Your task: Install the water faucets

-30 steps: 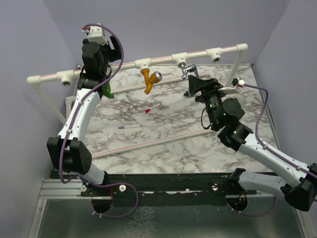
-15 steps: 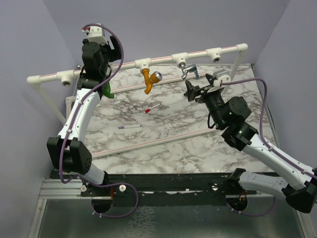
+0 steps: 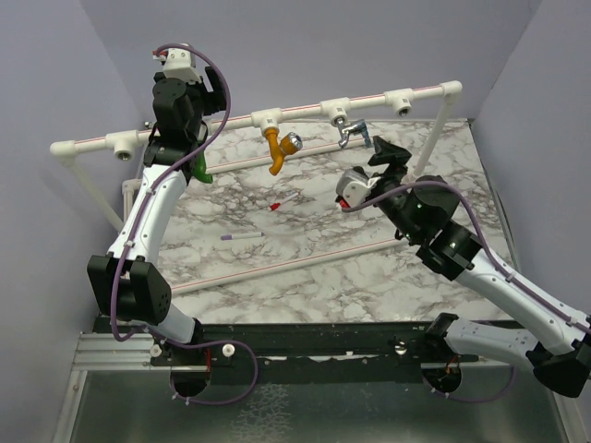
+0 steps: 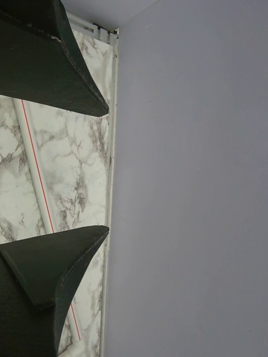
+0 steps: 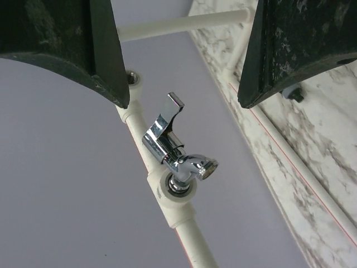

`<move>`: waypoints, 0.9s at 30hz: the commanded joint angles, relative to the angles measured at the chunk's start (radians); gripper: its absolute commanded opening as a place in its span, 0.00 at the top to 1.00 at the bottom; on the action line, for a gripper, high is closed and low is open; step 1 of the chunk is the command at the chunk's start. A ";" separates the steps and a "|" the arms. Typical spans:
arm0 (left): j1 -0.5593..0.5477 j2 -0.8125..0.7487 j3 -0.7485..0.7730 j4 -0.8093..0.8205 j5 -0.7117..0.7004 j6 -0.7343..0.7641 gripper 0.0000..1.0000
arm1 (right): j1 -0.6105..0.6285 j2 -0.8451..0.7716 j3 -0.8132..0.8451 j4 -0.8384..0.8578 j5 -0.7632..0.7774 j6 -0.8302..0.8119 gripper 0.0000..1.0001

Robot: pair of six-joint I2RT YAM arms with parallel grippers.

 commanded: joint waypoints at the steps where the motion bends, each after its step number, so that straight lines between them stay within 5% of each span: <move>1: 0.010 0.112 -0.097 -0.259 -0.004 0.017 0.19 | 0.003 0.025 0.023 -0.047 0.002 -0.340 0.16; 11: 0.010 0.115 -0.098 -0.260 -0.002 0.017 0.20 | 0.012 0.106 -0.020 0.193 0.045 -0.760 0.14; 27: 0.009 0.111 -0.096 -0.259 0.005 0.013 0.20 | 0.014 0.279 0.014 0.357 0.115 -0.892 0.24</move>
